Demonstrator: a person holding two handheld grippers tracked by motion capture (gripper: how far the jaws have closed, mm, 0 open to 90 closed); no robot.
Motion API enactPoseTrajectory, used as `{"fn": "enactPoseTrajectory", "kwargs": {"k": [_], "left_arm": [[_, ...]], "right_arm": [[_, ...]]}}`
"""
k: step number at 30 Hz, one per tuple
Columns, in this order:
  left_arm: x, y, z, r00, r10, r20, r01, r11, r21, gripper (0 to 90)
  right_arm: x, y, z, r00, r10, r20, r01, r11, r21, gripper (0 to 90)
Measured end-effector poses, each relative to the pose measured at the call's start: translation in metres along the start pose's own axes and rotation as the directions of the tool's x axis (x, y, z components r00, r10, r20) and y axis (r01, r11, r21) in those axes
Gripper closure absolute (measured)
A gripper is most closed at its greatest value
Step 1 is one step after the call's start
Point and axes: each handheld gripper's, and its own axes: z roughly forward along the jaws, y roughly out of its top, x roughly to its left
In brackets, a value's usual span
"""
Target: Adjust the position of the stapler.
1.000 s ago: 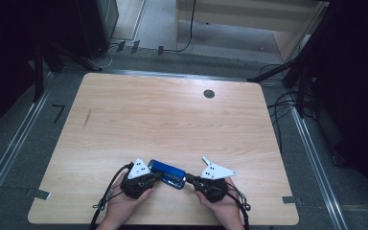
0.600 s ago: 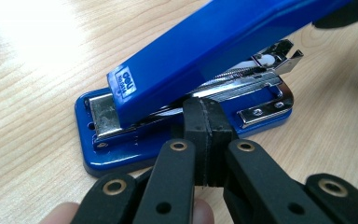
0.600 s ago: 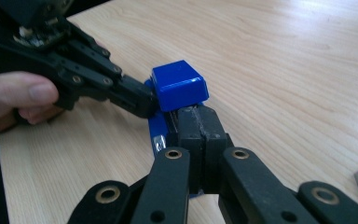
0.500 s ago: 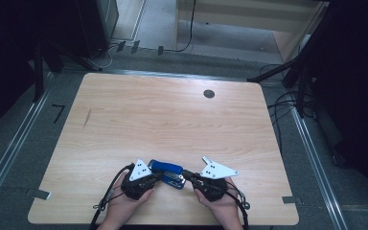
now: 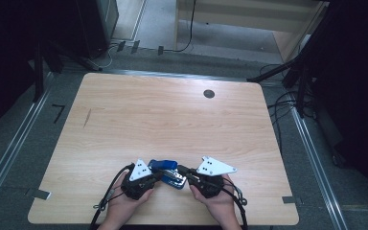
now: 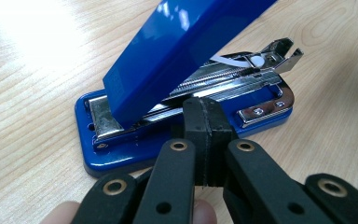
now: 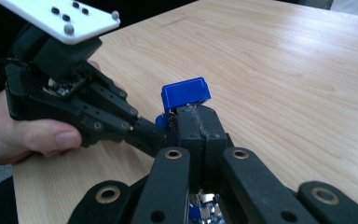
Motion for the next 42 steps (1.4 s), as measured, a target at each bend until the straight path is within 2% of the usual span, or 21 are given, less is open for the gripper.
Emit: {"fn": "enactPoseTrajectory", "kwargs": {"k": [14, 20, 42], "left_arm": [[-0.001, 0.0, 0.0, 1.0, 0.003, -0.003, -0.003, 1.0, -0.002, 90.0], [-0.002, 0.0, 0.0, 0.9998, 0.018, -0.012, -0.018, 0.9998, -0.001, 90.0], [-0.002, 0.0, 0.001, 0.9997, 0.02, -0.01, -0.02, 0.9998, -0.003, 90.0]], "right_arm": [[0.004, 0.017, 0.008, 0.9996, -0.024, -0.012, 0.024, 1.0, -0.011, 90.0], [0.006, 0.023, 0.012, 0.9992, -0.037, -0.016, 0.037, 0.999, -0.012, 90.0], [0.012, 0.041, 0.028, 0.9971, -0.071, -0.028, 0.071, 0.997, -0.016, 90.0]]}}
